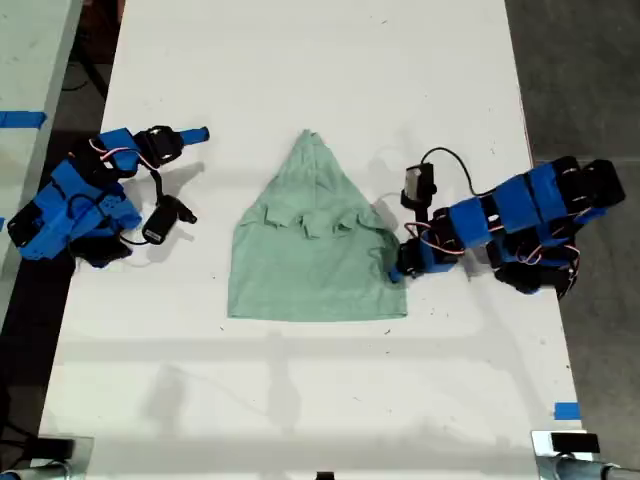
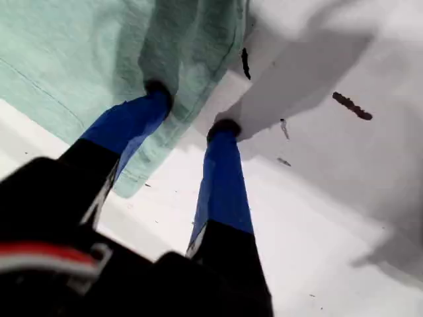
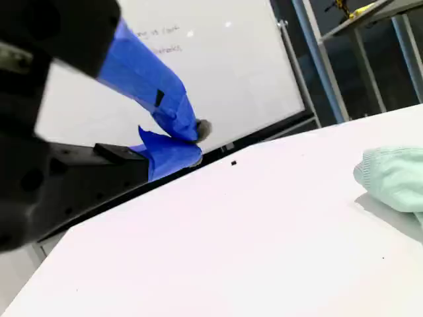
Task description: Fold t shirt
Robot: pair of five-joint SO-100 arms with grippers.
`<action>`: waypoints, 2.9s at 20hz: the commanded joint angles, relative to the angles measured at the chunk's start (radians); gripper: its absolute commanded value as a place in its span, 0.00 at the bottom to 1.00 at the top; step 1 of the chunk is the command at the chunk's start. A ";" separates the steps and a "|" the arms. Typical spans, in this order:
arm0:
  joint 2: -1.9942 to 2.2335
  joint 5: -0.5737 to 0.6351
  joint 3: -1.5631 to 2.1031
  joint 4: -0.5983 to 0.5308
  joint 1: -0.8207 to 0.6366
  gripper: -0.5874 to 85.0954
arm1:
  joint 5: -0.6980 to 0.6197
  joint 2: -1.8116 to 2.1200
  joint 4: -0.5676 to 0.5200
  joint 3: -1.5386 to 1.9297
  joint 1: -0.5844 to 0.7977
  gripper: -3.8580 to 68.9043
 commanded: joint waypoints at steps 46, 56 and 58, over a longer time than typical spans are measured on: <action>0.008 -0.005 0.032 -0.011 -0.011 0.01 | -0.400 0.037 0.431 -0.733 0.147 0.12; 0.008 -0.011 0.035 -0.014 -0.014 0.00 | -0.512 1.620 0.291 0.802 0.476 0.07; 0.008 -0.015 0.035 -0.012 -0.014 0.00 | -0.511 1.623 0.278 0.813 0.479 0.07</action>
